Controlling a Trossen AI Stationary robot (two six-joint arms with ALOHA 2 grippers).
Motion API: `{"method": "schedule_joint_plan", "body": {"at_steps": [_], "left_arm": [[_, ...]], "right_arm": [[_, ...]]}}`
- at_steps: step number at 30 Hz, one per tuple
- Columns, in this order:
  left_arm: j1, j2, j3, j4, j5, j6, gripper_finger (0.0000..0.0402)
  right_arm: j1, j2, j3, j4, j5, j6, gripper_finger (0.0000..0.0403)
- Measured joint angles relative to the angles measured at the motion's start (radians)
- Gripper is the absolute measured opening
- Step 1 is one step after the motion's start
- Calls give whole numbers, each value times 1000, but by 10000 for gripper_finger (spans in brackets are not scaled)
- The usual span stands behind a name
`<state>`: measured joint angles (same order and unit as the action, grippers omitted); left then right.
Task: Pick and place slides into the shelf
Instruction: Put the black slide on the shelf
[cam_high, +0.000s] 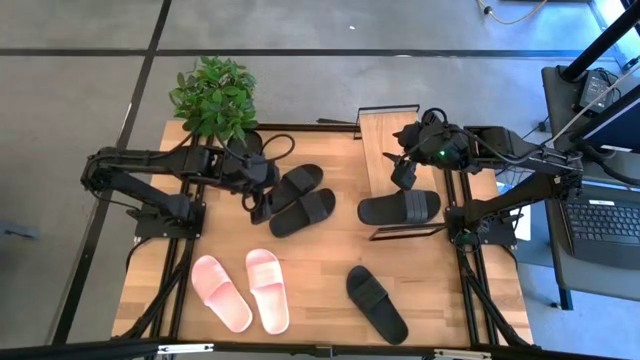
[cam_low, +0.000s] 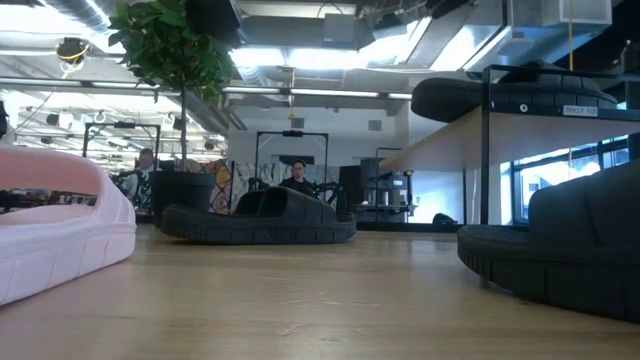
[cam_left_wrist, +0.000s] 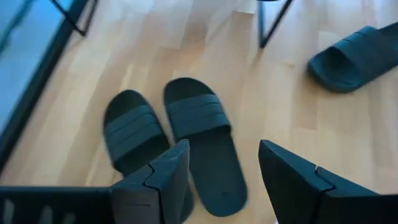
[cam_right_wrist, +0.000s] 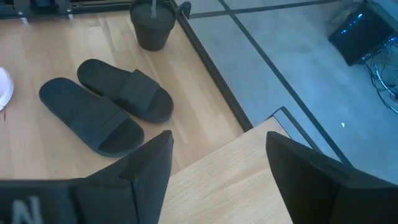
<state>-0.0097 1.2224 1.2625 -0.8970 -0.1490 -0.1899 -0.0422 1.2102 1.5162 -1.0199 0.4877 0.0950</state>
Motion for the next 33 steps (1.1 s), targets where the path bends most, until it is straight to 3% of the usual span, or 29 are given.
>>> {"method": "schedule_joint_plan", "body": {"at_steps": [5, 15, 27, 33], "left_arm": [[0, 19, 0, -2, -78, 178, 184], [-39, 159, 0, -7, -84, 533, 184], [-121, 220, 0, 40, -121, 524, 184], [-165, 220, 0, 54, -123, 377, 184]], "right_arm": [[0, 0, 0, 0, 0, -26, 257], [0, 0, 0, -1, 0, -32, 257], [0, 0, 0, -2, 0, -29, 257], [0, 0, 0, -2, 0, -27, 257]]}}
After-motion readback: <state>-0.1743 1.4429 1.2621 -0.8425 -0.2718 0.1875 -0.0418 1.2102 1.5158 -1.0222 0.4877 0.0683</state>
